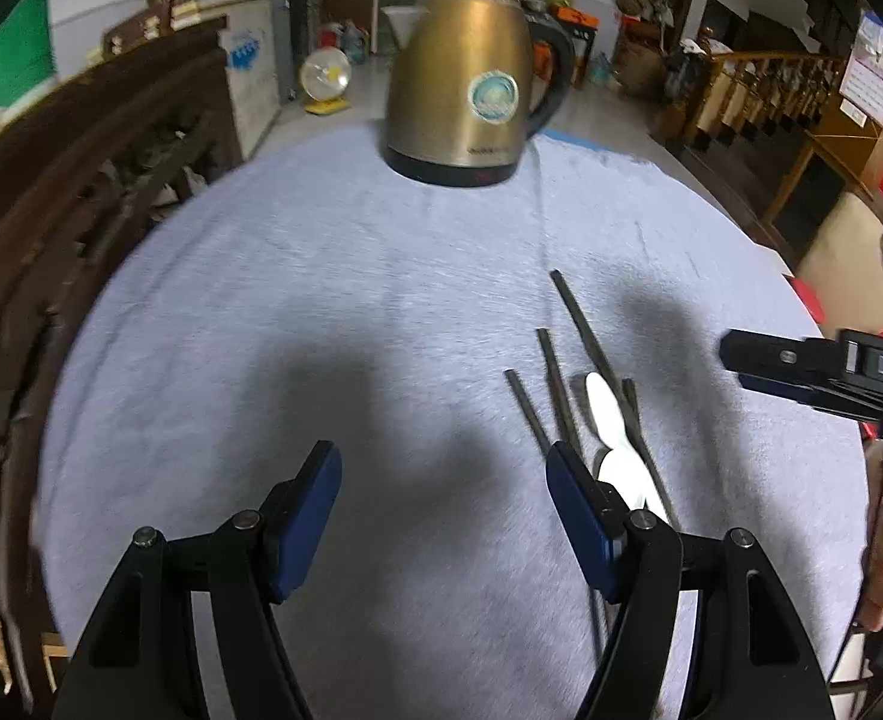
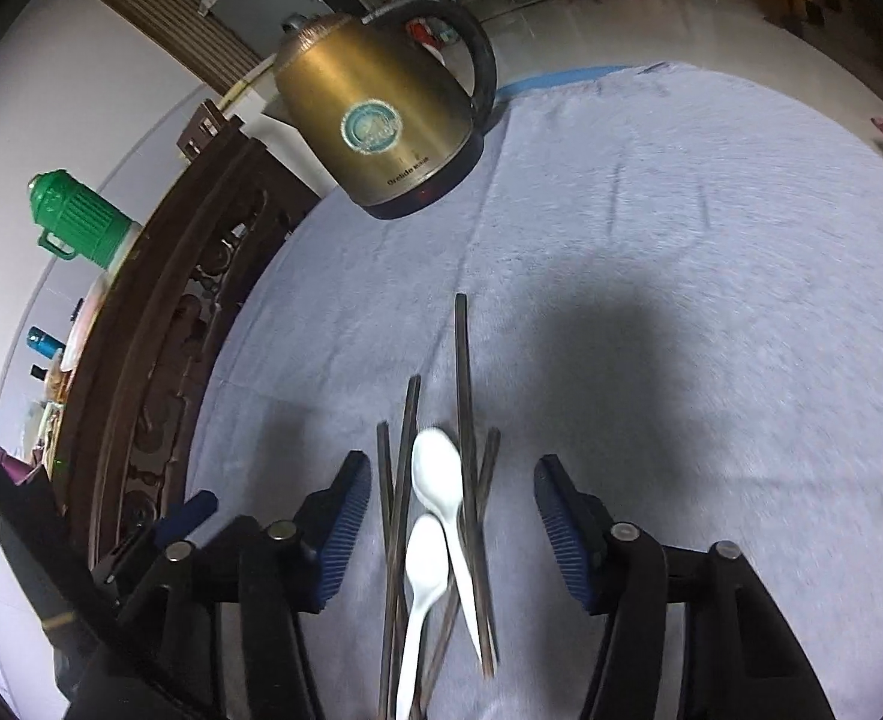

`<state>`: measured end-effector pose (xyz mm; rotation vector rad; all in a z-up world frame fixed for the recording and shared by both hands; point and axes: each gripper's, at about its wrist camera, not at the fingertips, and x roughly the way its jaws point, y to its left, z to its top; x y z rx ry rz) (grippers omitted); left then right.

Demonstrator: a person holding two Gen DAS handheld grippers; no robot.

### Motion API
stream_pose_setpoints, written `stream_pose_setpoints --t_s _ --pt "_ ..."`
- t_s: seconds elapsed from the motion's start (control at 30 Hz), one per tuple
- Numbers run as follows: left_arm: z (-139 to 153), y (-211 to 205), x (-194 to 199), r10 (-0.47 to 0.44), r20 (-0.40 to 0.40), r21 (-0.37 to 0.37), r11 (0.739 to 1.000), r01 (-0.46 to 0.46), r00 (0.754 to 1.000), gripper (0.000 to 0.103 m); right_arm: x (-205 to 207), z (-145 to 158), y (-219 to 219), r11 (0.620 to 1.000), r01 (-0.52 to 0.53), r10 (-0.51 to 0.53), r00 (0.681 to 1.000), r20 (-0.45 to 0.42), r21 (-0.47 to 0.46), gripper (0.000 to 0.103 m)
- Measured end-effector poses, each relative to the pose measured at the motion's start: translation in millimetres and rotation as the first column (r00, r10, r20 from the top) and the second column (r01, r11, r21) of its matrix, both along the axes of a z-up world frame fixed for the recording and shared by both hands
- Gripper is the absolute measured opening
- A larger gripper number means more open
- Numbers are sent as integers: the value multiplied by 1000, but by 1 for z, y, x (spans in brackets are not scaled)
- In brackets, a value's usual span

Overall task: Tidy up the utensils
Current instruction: 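Close the right tool on a dark chopstick while the left tool grasps another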

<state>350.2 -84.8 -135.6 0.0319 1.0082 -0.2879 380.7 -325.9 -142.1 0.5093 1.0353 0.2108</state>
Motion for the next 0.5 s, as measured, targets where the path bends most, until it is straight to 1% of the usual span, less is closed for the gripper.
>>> stream_pose_setpoints --t_s 0.07,0.13,0.2,0.23,0.3,0.33,0.37,0.47,0.5 --pt "-8 -5 14 -13 -44 -25 1000 12 999 70 13 -5 2 1000 2 -2 1000 -15 2 57" --pt "-16 -9 24 -17 -79 -47 999 13 997 62 26 -11 4 1000 -3 3 1000 -31 9 54" --pt "-25 -13 36 -20 -128 -69 998 12 992 47 37 -16 5 1000 -5 6 999 -46 9 49" --pt "-28 -15 39 -23 -146 -76 997 12 989 45 44 -20 7 1000 -8 8 998 -54 9 47" --pt "-33 -19 44 -29 -166 -83 996 15 986 43 56 -24 11 1000 -18 19 998 -66 5 41" --pt "-34 -21 45 -36 -166 -83 996 23 985 43 61 -25 12 1000 -23 23 997 -71 0 41" --pt "-35 -22 45 -43 -165 -82 996 29 985 43 65 -26 14 1000 -26 25 997 -76 -8 41" --pt "-35 -25 47 -58 -145 -57 997 50 988 43 83 -34 23 997 -43 36 992 -120 -58 33" --pt "-35 -23 49 -57 -145 -54 997 50 988 43 87 -36 25 997 -48 39 991 -128 -66 33"
